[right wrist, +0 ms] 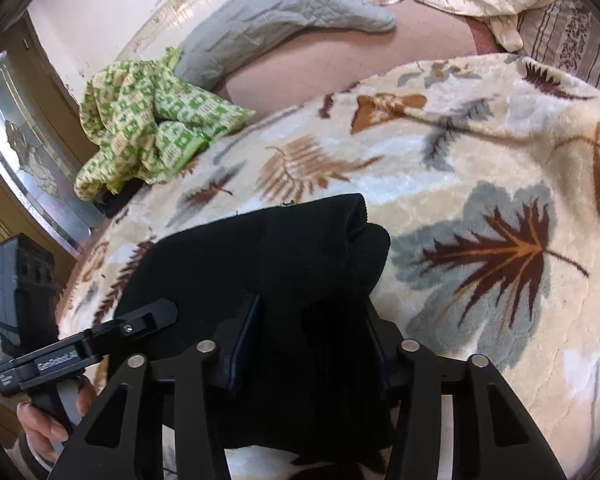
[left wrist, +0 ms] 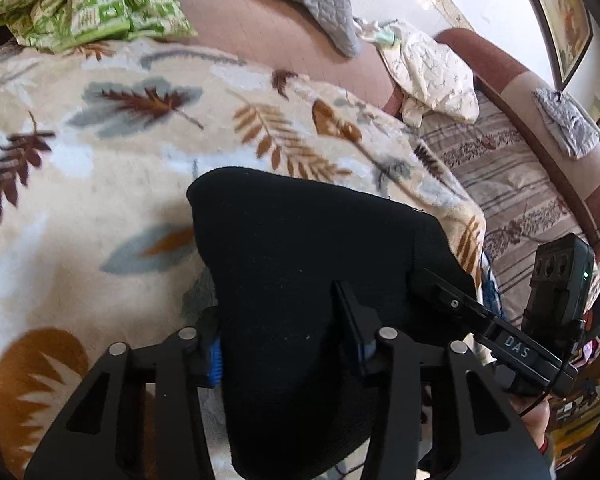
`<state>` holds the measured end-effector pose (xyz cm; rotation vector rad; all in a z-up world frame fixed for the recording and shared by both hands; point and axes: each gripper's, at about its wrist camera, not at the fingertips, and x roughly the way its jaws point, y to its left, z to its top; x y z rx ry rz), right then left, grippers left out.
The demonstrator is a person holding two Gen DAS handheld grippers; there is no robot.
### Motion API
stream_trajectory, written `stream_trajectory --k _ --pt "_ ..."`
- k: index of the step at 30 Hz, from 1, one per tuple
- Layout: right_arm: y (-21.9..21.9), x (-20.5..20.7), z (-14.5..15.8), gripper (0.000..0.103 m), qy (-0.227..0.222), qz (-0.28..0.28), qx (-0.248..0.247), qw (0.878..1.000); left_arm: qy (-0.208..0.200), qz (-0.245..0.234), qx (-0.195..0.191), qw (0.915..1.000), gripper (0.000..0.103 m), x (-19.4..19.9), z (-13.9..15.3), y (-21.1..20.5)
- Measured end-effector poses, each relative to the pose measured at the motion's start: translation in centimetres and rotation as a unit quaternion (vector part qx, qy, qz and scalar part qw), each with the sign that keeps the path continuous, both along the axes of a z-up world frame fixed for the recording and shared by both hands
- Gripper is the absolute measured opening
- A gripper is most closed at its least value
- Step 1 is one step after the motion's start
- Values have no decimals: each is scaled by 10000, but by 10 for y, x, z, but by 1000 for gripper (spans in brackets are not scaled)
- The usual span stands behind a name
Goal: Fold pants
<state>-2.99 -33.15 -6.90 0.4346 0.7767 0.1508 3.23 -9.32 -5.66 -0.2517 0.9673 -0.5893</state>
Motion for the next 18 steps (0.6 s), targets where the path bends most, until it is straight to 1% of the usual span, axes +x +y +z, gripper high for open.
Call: stream_trajectory --k 2,4,5,8,10,11,12,13,14,15,16,18 --pt "4 5 13 44 -120 52 -62 9999 -134 2 58 9999 43 4 13 -1" --pt "8 14 26 44 -243 68 -140 9996 -364 7 154 9992 43 13 32 -1" --pt "8 21 32 44 -306 59 -78 9995 -438 20 198 9988 43 19 39 -2" --pt "9 42 39 44 -401 34 18 9992 -491 32 382 9981 44 36 45 -3" --pt "13 62 34 44 -345 70 36 9994 -384 115 465 9981 44 50 37 0" --pt "15 71 29 44 -278 99 49 9996 -222 190 493 9984 44 61 25 4" --pt "17 78 22 47 -197 118 53 9997 -101 244 515 9983 44 66 15 7" --pt "21 88 11 48 -53 136 -1 9999 66 318 592 9977 44 74 1 10" --pt "24 95 2 50 132 150 -126 9997 168 354 670 9970 48 77 -8 10" --pt "29 102 -8 52 385 145 -385 9984 307 390 711 9962 52 81 -19 11" --pt "33 103 -11 55 450 152 -601 9971 305 445 670 9963 57 80 -22 13" --pt "36 95 -1 56 288 119 -900 9955 284 451 594 9968 57 77 -17 17"
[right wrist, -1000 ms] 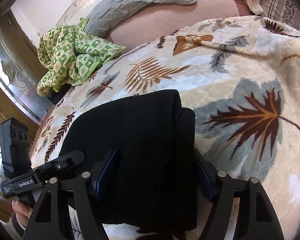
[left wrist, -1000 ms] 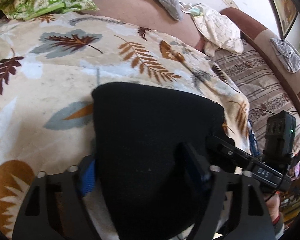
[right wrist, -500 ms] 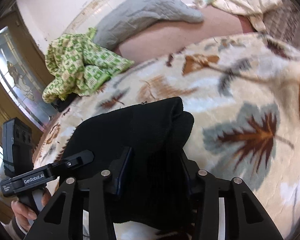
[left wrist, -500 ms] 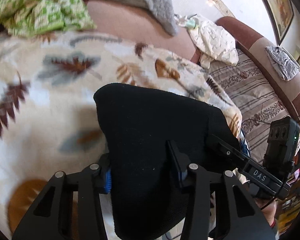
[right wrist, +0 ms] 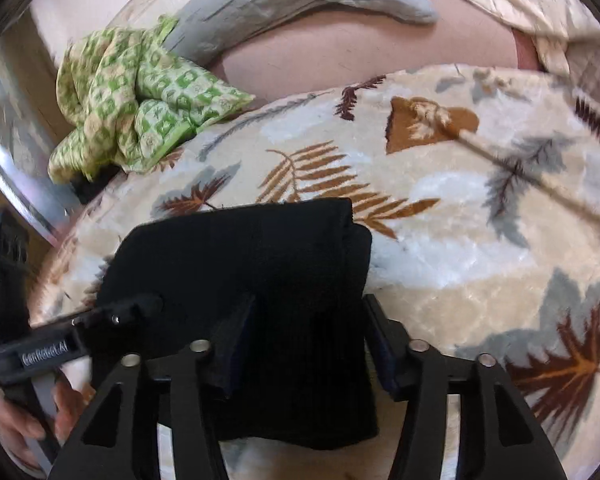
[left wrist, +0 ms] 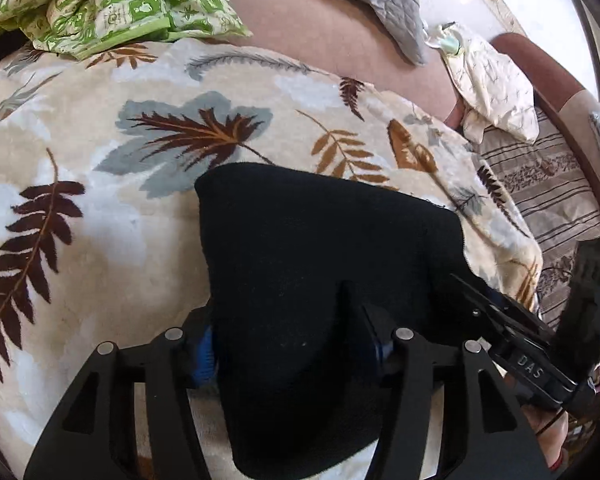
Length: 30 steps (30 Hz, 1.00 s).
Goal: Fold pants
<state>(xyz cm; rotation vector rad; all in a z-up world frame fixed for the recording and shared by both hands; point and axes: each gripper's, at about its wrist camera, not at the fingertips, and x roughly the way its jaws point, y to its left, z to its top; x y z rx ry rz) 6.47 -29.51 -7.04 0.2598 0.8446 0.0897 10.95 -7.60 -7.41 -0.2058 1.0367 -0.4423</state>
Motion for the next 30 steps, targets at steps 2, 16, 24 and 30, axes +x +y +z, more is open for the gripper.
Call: stream_trajectory --k 2,16,24,30 --pt "2 -9 16 56 -96 -75 -342 9993 -105 20 22 9999 57 -7 5 3" --pt "40 -49 10 26 139 375 -691 9968 -353 -74 113 9993 64 -21 2 8" --pt "40 -45 28 30 -116 182 -559 9982 -440 -59 232 9987 67 -20 4 5" --pt "34 -27 14 34 175 339 -609 9974 -728 138 445 9963 70 -23 14 8"
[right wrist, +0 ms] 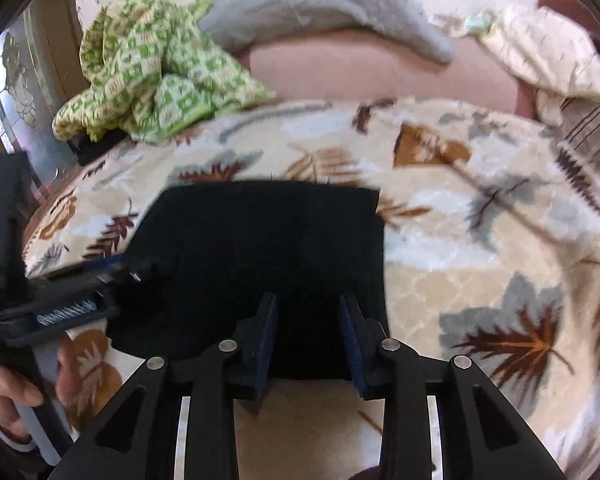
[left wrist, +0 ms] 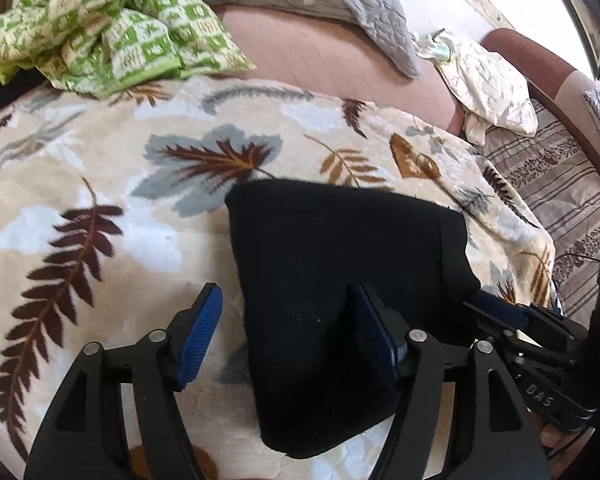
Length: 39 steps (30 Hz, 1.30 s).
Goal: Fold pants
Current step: 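Open both grippers and release the folded pants on the blanket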
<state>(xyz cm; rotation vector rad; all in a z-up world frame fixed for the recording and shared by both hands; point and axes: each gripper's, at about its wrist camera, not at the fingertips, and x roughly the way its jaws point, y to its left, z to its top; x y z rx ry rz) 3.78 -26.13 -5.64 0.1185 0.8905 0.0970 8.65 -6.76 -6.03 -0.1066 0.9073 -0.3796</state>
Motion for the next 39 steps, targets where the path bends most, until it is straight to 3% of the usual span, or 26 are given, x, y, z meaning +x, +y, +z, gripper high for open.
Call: stream_trajectory --k 4,8,13,16,32,39 --pt "-4 -1 10 35 -264 223 22 9994 -291 180 150 9993 78 -2 9 2" --pt "-23 -11 19 66 -808 -7 428 9958 -544 225 189 9981 82 -6 17 0" --pt "-28 -8 27 68 -829 -123 78 9964 -973 142 455 9941 83 -18 28 -12" --pt "-28 -10 33 82 -941 -102 70 9955 -1240 180 556 9906 83 -24 32 -16" --pt "-26 -9 27 83 -928 -323 221 9949 -1750 367 945 9793 83 -32 44 -16" --pt "-25 -9 28 85 -932 -326 144 9950 -1720 384 1006 9792 83 -29 42 -15"
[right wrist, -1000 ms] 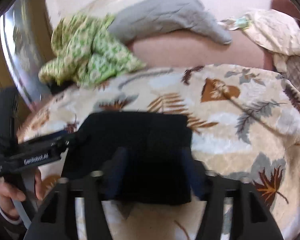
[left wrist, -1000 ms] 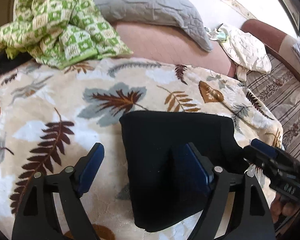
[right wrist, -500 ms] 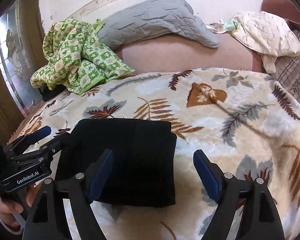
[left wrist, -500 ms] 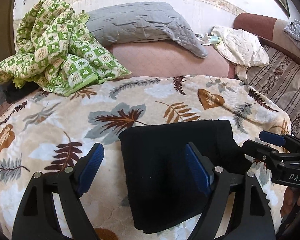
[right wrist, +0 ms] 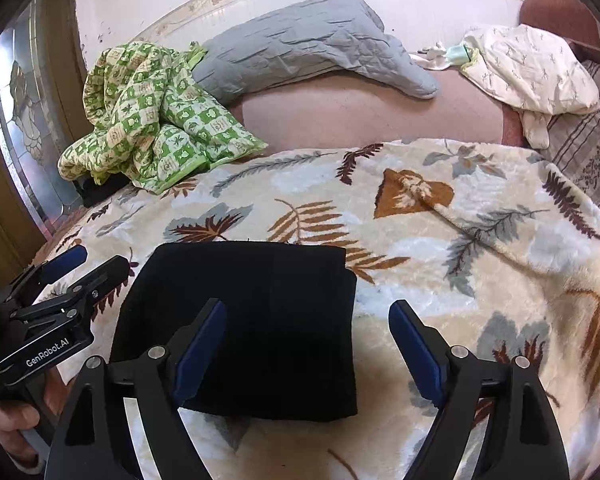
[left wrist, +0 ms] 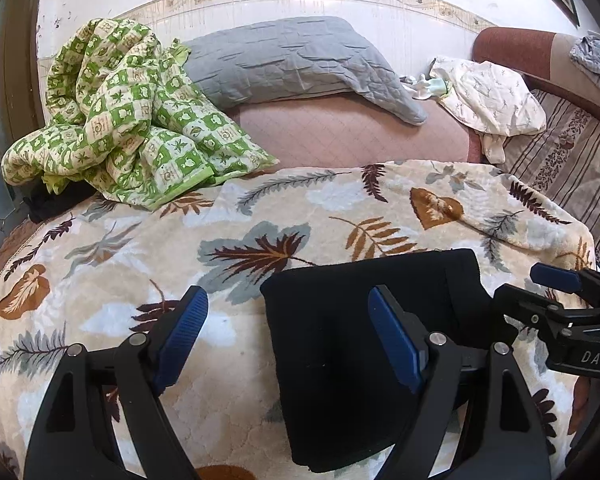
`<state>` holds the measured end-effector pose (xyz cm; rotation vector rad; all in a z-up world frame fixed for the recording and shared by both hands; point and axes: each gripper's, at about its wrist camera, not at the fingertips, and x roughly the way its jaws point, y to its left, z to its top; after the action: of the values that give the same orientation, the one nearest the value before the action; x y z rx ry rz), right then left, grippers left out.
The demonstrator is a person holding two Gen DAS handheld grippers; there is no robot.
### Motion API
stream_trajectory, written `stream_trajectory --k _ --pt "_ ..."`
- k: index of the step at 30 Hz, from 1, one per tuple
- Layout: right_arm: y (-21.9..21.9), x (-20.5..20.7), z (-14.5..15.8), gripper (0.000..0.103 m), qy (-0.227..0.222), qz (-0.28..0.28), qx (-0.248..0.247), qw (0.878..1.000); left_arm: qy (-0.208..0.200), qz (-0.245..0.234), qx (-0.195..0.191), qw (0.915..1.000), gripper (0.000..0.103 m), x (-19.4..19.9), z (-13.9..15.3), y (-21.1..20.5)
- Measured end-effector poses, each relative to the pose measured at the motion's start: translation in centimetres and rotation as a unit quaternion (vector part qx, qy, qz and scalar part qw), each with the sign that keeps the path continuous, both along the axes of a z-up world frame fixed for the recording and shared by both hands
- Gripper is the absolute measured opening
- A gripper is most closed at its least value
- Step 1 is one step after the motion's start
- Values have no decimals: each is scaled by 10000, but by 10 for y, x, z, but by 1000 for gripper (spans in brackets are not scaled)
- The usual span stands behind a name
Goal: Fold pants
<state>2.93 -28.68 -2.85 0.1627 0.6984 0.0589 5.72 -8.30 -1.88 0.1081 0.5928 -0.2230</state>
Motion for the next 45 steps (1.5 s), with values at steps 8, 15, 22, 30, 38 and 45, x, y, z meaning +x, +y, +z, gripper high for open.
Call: stream_trajectory --k 8,15,22,30,38,45 --pt "-6 -1 -4 85 90 -123 112 9998 -68 61 20 10000 83 0 1 2" --pt "-13 -3 -6 85 137 -220 341 9991 -108 124 20 9999 83 0 1 5" --pt "-10 -1 -7 85 191 -190 252 9993 -168 112 198 9996 83 -1 -1 0" --pt "-7 0 -8 85 241 -202 182 9993 -60 -4 372 9993 83 0 -6 -9" --pt "-8 0 -11 85 325 -238 70 9992 123 -72 273 9995 83 1 -10 -10" --pt "-6 -7 -10 85 341 -172 -49 9993 638 -127 -16 9979 83 10 -19 -8"
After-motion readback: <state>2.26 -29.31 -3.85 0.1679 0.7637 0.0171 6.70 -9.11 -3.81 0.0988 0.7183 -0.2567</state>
